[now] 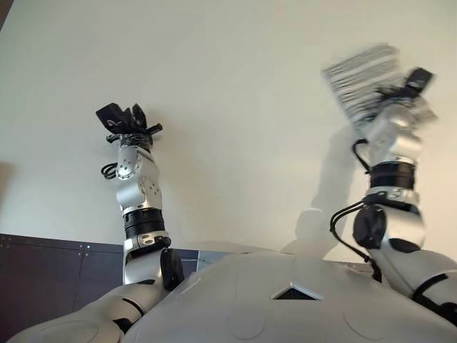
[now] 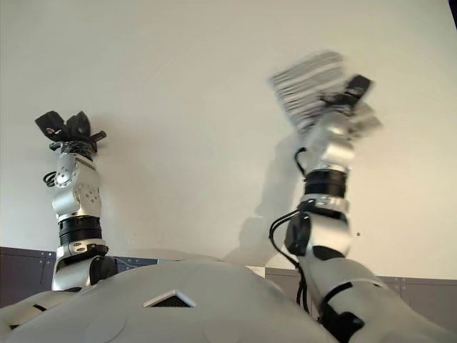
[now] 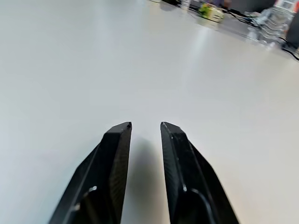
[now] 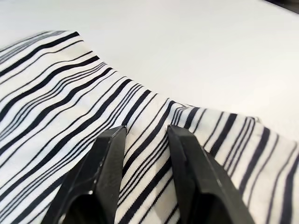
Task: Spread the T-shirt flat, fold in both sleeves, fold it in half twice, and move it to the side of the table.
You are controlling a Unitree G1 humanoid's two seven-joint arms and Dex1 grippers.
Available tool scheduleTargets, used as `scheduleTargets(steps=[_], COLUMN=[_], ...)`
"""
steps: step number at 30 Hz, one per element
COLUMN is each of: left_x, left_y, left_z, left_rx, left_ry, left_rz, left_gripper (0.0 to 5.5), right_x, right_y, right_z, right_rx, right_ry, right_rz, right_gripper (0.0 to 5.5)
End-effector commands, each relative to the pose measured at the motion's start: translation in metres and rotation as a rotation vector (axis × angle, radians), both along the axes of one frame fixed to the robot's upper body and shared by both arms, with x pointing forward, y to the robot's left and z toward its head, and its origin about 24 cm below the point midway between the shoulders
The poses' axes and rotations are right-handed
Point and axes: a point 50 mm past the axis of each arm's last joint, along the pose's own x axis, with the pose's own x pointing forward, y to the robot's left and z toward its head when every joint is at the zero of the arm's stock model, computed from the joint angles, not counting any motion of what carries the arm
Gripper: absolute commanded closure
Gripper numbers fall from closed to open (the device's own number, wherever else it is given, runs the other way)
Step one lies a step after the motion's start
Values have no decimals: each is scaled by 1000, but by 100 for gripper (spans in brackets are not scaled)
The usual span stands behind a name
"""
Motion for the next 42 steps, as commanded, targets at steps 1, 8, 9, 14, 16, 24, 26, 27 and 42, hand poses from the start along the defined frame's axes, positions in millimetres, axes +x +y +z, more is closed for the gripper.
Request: scheduleTargets(steps=[1,8,9,14,16,24,26,27,42], left_x=[8,32,37,84,88,78,78,79,69], left_y=[-2,-21,-25,-65,-90,-144,-149,-151,-190], left_z=[1,28,35,115,148,167,168,168,170], left_rx=[-16,70,80,101,129,183,215,218,233], left_ry=[-23,-131,-160,-423,-534,-571,-579,-580,-542], left_rz=[134,66,51,-69,-148,-372,-398,-406,-686], left_gripper=[436,436,436,436,436,436,436,436,304], right_x=[-20,6,13,68,68,46,43,41,16], right_y=[-24,-23,-19,77,127,201,207,208,201], right_z=[-20,9,20,147,163,132,132,133,123], right_rx=[86,-80,-139,-548,-542,-423,-398,-394,-339], right_ry=[68,-70,-108,-595,-705,-676,-692,-699,-669], right_rz=[-253,-103,-54,450,614,873,904,902,701], right_gripper=[389,389,389,389,389,371,336,320,249])
